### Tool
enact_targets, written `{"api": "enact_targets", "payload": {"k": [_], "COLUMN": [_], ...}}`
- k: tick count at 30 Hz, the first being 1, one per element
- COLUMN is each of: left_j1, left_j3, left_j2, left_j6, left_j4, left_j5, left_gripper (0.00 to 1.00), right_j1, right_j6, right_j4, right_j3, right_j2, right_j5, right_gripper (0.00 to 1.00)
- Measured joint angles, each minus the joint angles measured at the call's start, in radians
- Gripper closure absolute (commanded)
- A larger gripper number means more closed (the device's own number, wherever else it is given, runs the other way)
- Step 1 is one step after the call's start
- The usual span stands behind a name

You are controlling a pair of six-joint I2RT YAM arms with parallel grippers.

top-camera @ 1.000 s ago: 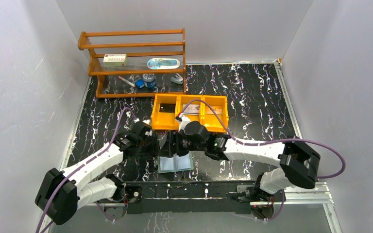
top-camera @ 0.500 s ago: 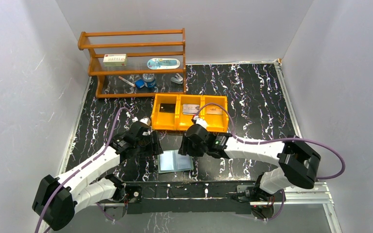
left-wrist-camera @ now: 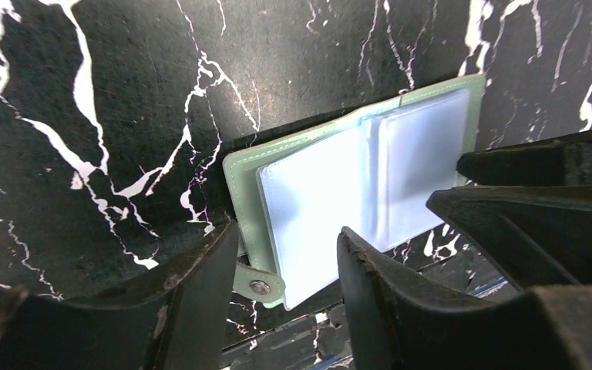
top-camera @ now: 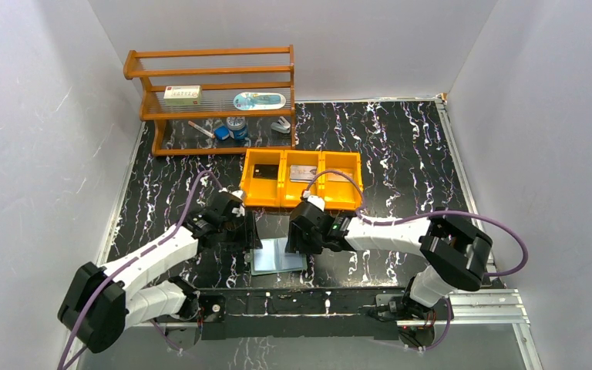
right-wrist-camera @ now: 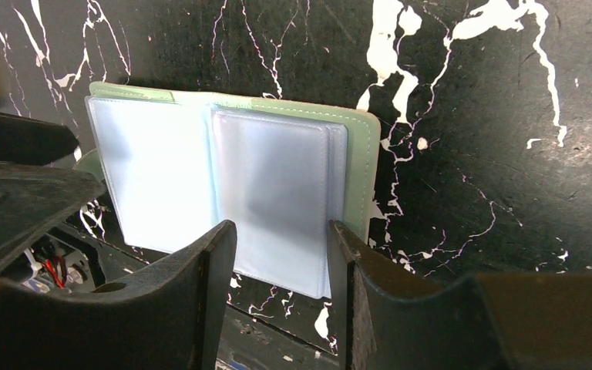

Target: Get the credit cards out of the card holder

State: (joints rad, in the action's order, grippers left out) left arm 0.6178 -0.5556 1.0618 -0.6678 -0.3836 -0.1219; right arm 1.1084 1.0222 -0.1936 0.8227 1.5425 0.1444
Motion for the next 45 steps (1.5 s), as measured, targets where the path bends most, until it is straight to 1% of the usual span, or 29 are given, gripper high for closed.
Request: {"api": "enact_targets", "payload": {"k": [5,9,14,24,30,37,45], "left_j1": [0.003,0.007,0.008,0.008,0.008,0.008,0.008], "left_j3": [0.006,0.008,0.014,0.024,0.024,0.024,0.024], "left_j2": [0.064,0.075,0.075,0.075,0.074,0.068,0.068], "left_j6": [0.014,0.02,0.021,0.02,0.02,0.019,0.019], "left_j4": [0.015,0.027,0.04,0.045,0.047,0.047,0.048], "left_j5": [-0.038,-0.055,-0.062,-0.067,-0.069,-0.07,-0.073], "left_gripper": [0.61,0.65,0.7,0.71,0.7,0.7,0.7], "right_j1": [0.0,0.0,0.0,0.0,0.0,0.0,0.0], "right_j6": [0.0,-0.002,-0.006,-0.012,-0.013,-0.012,-0.016], "right_j4": [0.001,0.001,-0.025,-0.044,0.01,0.077,0.079], "right_j3": [0.006,0.01,0.042,0.079,0.072,0.036,0.036], "right_j2": [0.007,0.014,0.018,0.018,0.007,-0.057,-0.059], "right_j5": [-0.016,-0.024,-0.023,-0.036,-0.07,-0.085,-0.1], "right_gripper": [0.5,0.54,0.54,0.53,0.53,0.54,0.53]}}
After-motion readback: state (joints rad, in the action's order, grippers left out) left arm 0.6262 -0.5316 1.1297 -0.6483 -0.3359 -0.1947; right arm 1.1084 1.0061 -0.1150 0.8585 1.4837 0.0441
